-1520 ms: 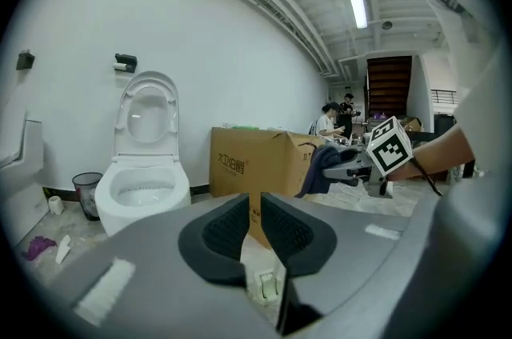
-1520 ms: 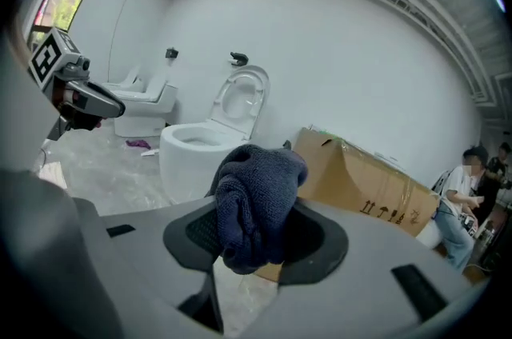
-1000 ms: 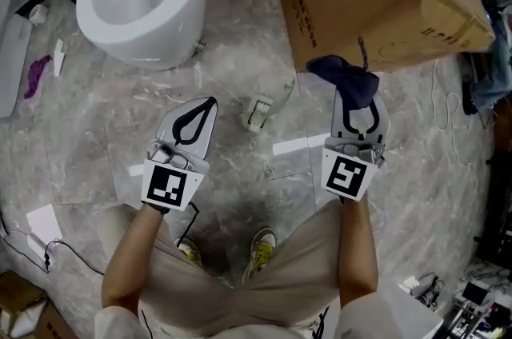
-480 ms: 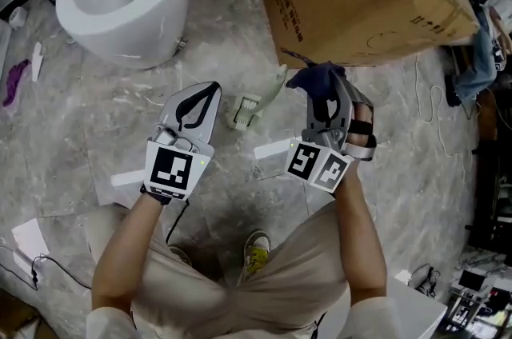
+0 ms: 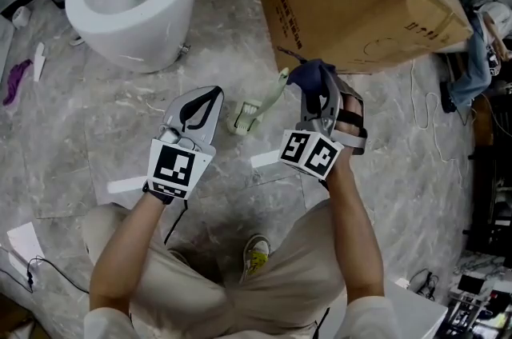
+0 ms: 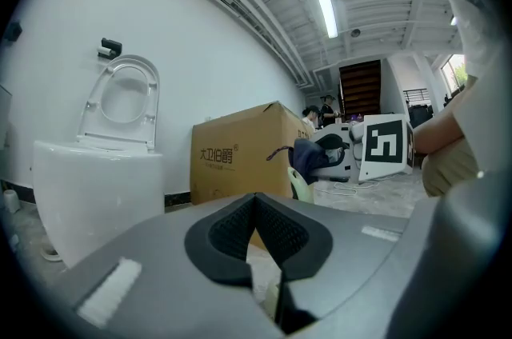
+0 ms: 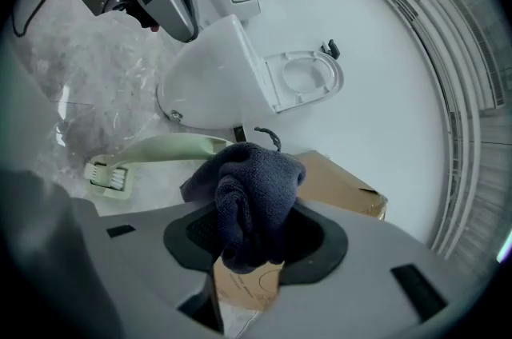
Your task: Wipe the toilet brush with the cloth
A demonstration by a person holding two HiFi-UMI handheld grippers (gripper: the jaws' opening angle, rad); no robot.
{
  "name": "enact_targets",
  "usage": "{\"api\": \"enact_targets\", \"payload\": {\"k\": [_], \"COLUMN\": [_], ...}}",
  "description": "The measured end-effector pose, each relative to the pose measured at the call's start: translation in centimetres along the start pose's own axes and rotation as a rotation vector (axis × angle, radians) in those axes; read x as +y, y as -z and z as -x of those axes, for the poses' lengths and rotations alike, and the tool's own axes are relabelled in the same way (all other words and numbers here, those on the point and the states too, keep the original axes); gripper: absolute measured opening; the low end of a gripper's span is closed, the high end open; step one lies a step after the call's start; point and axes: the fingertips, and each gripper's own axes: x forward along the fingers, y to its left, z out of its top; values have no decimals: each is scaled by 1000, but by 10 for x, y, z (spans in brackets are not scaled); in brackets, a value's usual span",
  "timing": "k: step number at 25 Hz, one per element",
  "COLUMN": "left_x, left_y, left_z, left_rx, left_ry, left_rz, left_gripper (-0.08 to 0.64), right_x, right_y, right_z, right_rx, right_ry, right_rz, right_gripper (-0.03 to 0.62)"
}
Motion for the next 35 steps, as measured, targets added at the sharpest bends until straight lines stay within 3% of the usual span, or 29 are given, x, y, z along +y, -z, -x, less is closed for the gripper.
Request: {"api": "enact_targets", "payload": {"k": [9, 17, 20, 23, 28, 35], "left_x": [7, 1, 6, 22, 18, 10], "left_y": [9, 15, 25, 30, 22, 41], "left_z": [-2, -10, -14, -21, -43, -28], "left_rx": [18, 26, 36, 40, 1, 40], "left_ry": [-5, 19, 19, -19, -32, 50], "left_rz": [11, -3, 2, 26, 104, 13], "left_gripper": [2, 2, 2, 2, 2, 2], "right_x": [47, 61, 59, 42, -16, -22], "right_y": [-5, 3, 24, 47, 59, 30], "right_z": [-3, 11, 14, 2, -1, 15], "right_rx": [5, 5, 48, 78, 25, -35], "right_ry": [-116, -202, -225, -216, -131, -85], "right_rz": [194, 220, 149, 66, 48, 80], "right_gripper": [164, 166, 167, 167, 170, 170]}}
